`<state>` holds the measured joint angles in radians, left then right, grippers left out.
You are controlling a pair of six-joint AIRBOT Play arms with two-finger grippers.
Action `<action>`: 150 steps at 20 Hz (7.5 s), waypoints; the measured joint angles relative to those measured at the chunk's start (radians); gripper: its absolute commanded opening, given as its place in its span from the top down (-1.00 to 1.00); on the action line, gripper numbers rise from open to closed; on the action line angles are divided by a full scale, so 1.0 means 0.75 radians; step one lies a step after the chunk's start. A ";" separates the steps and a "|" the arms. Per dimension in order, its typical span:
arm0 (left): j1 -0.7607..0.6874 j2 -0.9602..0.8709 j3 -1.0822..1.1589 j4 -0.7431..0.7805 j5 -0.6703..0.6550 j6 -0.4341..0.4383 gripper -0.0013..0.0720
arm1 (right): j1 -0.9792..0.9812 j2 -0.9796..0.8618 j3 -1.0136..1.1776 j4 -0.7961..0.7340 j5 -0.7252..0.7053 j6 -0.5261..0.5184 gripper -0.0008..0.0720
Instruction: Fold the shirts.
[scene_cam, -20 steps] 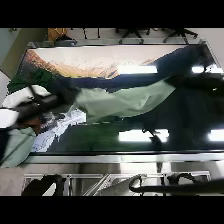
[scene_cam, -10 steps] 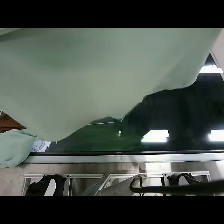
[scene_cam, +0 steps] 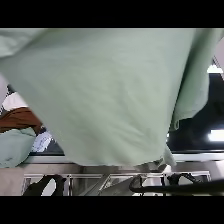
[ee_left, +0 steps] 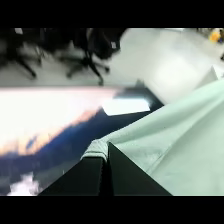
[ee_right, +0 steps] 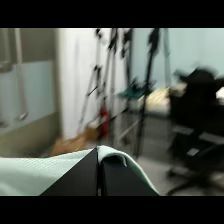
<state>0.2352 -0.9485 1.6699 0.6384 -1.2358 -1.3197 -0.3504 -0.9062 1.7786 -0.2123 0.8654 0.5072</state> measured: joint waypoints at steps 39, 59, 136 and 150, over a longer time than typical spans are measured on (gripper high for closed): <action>0.061 -0.438 -1.446 0.270 0.234 0.261 0.93 | -0.342 -0.273 -1.164 -0.967 0.600 0.860 -0.48; 0.231 -0.141 -0.617 -0.076 -0.178 0.237 0.95 | -0.357 -0.077 -0.574 -0.043 0.814 0.577 0.93; -0.084 -0.528 -0.993 0.775 -0.214 -0.171 -0.89 | -0.208 -0.013 -0.919 -1.337 0.697 1.186 -0.04; -0.233 -0.384 -1.386 0.477 0.188 -0.030 0.93 | -0.218 0.233 -1.462 -1.302 0.680 1.288 -0.35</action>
<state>0.0605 -1.2366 0.6304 0.9958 -1.0950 -1.3418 -0.5140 -0.7311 0.6819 -1.1889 1.3750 1.4731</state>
